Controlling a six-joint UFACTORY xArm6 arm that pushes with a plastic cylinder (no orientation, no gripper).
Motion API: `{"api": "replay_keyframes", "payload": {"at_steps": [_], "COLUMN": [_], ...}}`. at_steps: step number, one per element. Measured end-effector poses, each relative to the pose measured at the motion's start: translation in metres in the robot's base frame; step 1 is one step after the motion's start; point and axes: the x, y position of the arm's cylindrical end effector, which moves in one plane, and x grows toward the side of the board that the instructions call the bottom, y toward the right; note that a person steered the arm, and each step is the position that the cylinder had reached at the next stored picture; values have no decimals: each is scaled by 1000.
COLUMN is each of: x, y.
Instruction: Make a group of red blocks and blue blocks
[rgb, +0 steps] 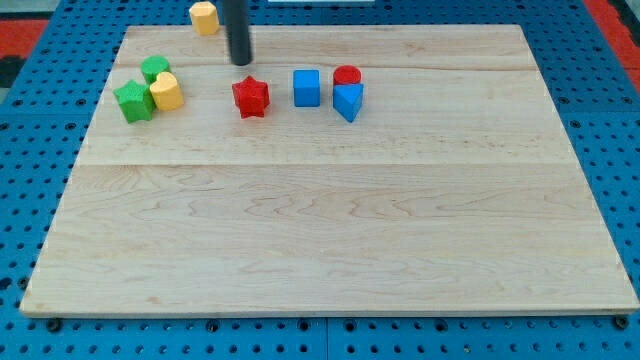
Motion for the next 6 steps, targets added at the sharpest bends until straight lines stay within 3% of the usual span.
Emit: {"api": "replay_keyframes", "payload": {"at_steps": [1, 2, 3, 5, 6], "x": [50, 54, 58, 87, 109], "y": [1, 9, 85, 40, 85]}}
